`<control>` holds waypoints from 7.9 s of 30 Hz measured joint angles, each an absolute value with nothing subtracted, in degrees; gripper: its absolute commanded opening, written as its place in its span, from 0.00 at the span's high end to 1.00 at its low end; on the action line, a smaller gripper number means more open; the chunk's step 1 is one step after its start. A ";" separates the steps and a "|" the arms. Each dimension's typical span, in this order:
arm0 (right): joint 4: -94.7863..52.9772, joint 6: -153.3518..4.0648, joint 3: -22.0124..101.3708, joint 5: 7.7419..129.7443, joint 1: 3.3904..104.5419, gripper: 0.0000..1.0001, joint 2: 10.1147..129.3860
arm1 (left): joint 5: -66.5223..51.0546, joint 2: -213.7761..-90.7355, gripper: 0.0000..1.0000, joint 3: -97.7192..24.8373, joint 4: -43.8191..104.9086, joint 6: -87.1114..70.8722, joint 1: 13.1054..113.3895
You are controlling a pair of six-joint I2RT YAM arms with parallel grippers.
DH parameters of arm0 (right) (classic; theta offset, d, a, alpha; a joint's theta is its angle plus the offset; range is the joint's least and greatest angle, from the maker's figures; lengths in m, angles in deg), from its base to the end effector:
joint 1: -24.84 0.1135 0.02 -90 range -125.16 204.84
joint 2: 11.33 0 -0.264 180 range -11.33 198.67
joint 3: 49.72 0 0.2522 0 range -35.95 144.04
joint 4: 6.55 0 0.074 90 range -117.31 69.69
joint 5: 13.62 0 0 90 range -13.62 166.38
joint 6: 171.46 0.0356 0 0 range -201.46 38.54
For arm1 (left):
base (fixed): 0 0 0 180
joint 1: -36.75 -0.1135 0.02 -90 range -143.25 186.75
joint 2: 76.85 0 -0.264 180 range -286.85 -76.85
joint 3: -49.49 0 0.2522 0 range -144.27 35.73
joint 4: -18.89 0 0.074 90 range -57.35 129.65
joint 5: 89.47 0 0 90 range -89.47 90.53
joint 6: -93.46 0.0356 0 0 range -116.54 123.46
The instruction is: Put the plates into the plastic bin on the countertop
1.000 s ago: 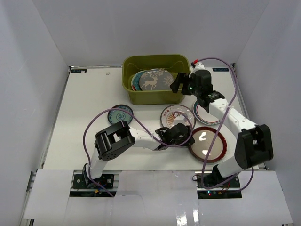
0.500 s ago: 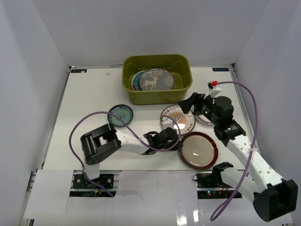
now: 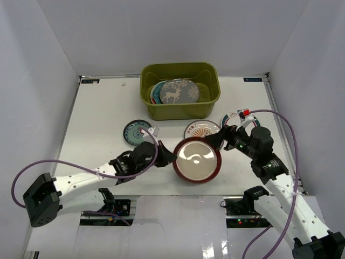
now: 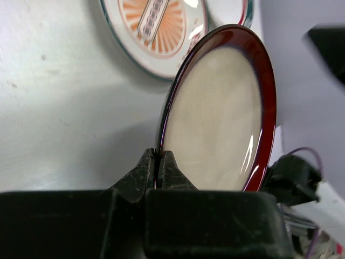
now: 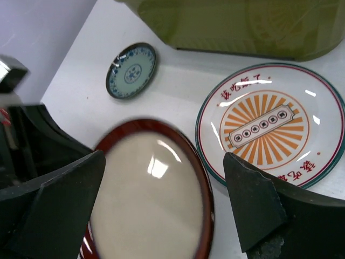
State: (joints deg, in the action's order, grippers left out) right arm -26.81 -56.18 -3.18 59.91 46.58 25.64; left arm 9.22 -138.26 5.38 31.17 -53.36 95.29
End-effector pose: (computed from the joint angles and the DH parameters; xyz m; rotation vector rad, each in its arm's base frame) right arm 0.1486 0.0701 0.2941 -0.1616 1.8209 0.8410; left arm 0.1243 -0.1929 0.2164 -0.0661 2.2621 -1.0206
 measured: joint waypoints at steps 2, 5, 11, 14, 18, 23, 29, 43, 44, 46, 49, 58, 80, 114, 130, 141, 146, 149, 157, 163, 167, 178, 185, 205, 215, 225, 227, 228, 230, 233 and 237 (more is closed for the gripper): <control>-27.07 -56.49 -5.15 58.38 46.58 0.07 25.68 | 8.98 -134.87 1.00 5.38 31.33 -53.31 92.60; -28.43 -56.64 -9.30 56.18 46.58 0.07 25.42 | 8.84 -130.48 1.00 5.36 32.27 -52.68 90.18; -29.15 -55.63 -12.80 50.73 46.58 0.57 24.79 | 8.63 -127.98 1.00 5.27 36.72 -49.03 88.95; -26.20 -53.01 -14.02 46.93 46.60 0.87 25.55 | 8.82 -128.07 0.95 4.70 38.58 -46.56 88.84; -21.52 -47.28 -14.63 43.98 45.48 0.92 29.16 | 10.66 -127.92 0.66 2.58 40.53 -43.02 88.19; -18.99 -45.23 -10.48 42.08 46.14 0.92 34.36 | 12.56 -125.65 0.14 -2.75 41.66 -39.30 88.12; -17.35 -46.19 7.77 45.01 46.62 0.92 48.37 | 20.71 -115.72 0.02 -5.22 46.41 -36.11 88.25; -20.63 -52.64 57.28 59.59 44.46 0.92 94.38 | 13.43 -115.77 0.02 9.93 48.00 -39.92 88.30; -21.28 -52.97 59.11 60.16 44.37 0.92 96.92 | 11.93 -117.14 0.02 11.08 46.39 -40.26 88.34; -24.34 -53.60 62.81 61.31 44.30 0.92 101.57 | 9.19 -119.33 0.02 12.96 43.50 -41.03 88.41; -28.04 -54.21 66.26 62.63 44.30 0.92 106.99 | 6.57 -123.00 0.02 14.49 39.57 -41.97 88.56; -29.70 -53.65 66.67 63.39 44.04 0.66 110.14 | 9.78 -130.48 0.05 14.56 36.07 -42.80 88.71; -19.38 -58.45 38.50 67.11 45.16 0.50 73.94 | 30.83 -131.26 0.12 12.96 38.82 -49.40 66.83; 0.84 -44.73 -23.11 67.06 32.94 0.44 53.36 | 15.05 -139.94 1.00 12.59 27.09 -47.78 50.75; 10.87 -37.69 -29.58 59.57 32.63 0.92 49.86 | -1.65 -136.03 1.00 -27.49 39.52 -38.80 54.16; -16.60 -43.46 -20.23 55.57 35.43 0.92 22.86 | -1.45 -182.23 1.00 -57.20 43.57 -30.84 61.70; -23.10 -45.84 -8.10 55.57 35.84 0.92 21.27 | -0.95 -193.77 1.00 -66.86 47.72 -29.07 61.72; -23.25 -46.45 -3.03 56.53 35.84 0.92 21.62 | -0.18 -198.52 1.00 -71.67 49.42 -28.20 61.70; -21.15 -48.12 8.29 61.27 35.84 0.92 33.42 | 3.25 -202.47 0.29 -73.44 51.70 -26.91 61.48; -17.61 -48.73 18.20 64.31 35.84 0.92 50.67 | 2.94 -202.36 0.03 -73.44 51.70 -27.46 60.45; -16.80 -48.84 23.88 65.55 35.84 0.92 60.46 | 2.90 -199.35 0.02 -71.88 51.41 -28.00 59.10; -16.21 -48.77 40.62 66.41 38.88 0.92 82.80 | 8.76 -151.83 0.02 -38.90 33.34 -28.90 58.33; -17.22 -47.15 45.84 65.86 43.41 0.27 92.35 | 3.29 -134.61 0.02 -22.05 33.95 -27.30 59.38; -18.33 -50.37 9.12 82.01 13.77 0.05 62.51 | -1.04 -107.61 0.02 -2.05 52.16 -15.41 66.66; -19.66 -48.55 3.60 80.44 10.49 0.22 73.00 | 3.64 -105.54 0.02 -1.00 52.66 -14.58 70.29; -7.80 -40.09 -2.59 74.30 8.72 0.92 71.96 | 5.85 -104.86 0.02 -1.00 52.31 -14.54 71.01; -8.60 -39.46 -3.71 74.30 8.79 0.92 66.67 | 6.35 -104.86 0.02 -1.00 52.29 -14.56 71.07; -9.28 -39.63 -3.73 74.52 8.76 0.92 63.30 | 6.70 -104.86 0.02 -1.00 52.31 -14.56 71.10; -10.88 -40.20 -2.72 75.35 8.79 0.92 56.85 | 7.47 -104.86 0.02 -1.00 52.29 -14.56 71.12; -12.54 -40.55 3.62 74.84 9.57 0.92 51.30 | 8.69 -104.86 0.02 -1.00 52.27 -14.56 71.12; -12.01 -42.80 18.15 74.01 16.78 0.92 52.61 | 9.94 -104.97 0.02 -1.00 52.11 -14.54 71.12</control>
